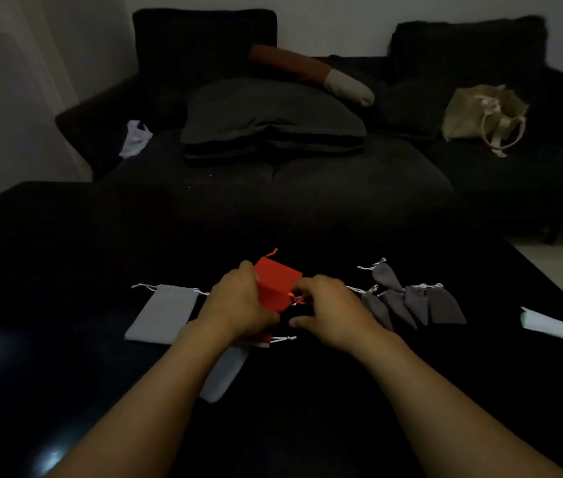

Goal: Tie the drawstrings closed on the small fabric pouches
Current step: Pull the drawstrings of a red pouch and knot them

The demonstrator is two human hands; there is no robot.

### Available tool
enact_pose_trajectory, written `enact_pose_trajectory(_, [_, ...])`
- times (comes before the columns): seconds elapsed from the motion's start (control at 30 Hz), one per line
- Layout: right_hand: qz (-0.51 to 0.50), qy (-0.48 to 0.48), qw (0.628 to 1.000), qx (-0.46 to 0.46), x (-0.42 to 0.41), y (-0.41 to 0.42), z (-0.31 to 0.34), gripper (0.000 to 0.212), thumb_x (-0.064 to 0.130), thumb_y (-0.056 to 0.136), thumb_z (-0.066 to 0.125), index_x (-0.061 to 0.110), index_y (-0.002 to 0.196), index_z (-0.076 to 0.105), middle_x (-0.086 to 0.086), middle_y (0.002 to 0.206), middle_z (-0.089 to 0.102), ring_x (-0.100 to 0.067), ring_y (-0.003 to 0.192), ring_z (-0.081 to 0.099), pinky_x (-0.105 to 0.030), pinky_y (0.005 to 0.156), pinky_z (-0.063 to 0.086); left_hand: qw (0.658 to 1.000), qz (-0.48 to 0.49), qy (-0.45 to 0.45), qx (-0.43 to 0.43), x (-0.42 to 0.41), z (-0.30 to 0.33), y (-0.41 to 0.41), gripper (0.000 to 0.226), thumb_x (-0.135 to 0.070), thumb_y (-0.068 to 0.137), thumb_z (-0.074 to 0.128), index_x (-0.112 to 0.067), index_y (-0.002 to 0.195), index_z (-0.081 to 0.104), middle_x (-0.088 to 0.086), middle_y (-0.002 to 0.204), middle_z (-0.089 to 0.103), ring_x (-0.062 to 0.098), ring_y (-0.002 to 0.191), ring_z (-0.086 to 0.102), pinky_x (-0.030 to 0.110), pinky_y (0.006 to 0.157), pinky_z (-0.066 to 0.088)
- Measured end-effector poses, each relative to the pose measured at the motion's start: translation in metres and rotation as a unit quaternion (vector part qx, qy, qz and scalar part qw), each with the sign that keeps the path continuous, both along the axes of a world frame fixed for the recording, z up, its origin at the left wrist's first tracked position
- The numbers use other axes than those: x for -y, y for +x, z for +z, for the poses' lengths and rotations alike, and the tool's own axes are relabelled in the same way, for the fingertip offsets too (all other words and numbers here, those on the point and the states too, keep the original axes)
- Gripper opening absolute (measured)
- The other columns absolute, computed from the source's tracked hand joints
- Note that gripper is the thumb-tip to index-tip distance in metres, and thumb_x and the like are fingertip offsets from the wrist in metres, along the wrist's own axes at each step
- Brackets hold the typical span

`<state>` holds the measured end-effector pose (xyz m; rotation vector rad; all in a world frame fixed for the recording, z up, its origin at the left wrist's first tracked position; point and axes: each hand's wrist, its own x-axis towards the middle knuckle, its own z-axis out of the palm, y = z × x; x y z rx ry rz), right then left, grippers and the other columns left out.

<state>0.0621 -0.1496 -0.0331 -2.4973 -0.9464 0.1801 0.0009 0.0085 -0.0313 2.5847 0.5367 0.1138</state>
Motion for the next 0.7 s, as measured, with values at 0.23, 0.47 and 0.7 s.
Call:
enact_pose_trajectory(0.23, [0.016,0.172,0.982,-0.079,-0.001,0.008,0.004,0.011,0.021,0.088,0.071,0.016,0.095,0.077,0.001,0.084,0.074,-0.008,0.076,0.067,-0.019,0.068,0.048,0.996,-0.019,-0.072,0.051,-0.008,0.012,-0.005,0.075,-0.023,0.054,0.094,-0.026,0.116,0.052,-0.001,0.112,0.059,0.019,0.098,0.060,0.029,0.082,0.049])
enact_pose_trajectory(0.47, [-0.019,0.192,0.973,-0.126,0.004,0.012,0.006,0.017,0.018,0.096,0.060,0.015,0.097,0.076,0.002,0.079,0.073,-0.005,0.066,0.065,-0.016,0.060,0.045,0.961,-0.035,-0.268,0.058,-0.009,0.034,-0.010,0.042,-0.017,0.067,0.089,-0.022,0.103,0.068,-0.002,0.103,0.069,0.014,0.094,0.068,0.023,0.069,0.056])
enact_pose_trajectory(0.7, [-0.073,0.379,0.887,-0.255,0.016,0.016,0.039,0.026,0.028,0.098,0.056,0.017,0.077,0.069,0.004,0.077,0.070,-0.003,0.068,0.061,-0.018,0.057,0.046,0.867,-0.006,-0.473,0.155,-0.007,0.050,-0.004,0.023,-0.014,0.080,0.077,-0.016,0.103,0.073,0.007,0.094,0.078,0.018,0.083,0.075,0.021,0.062,0.056])
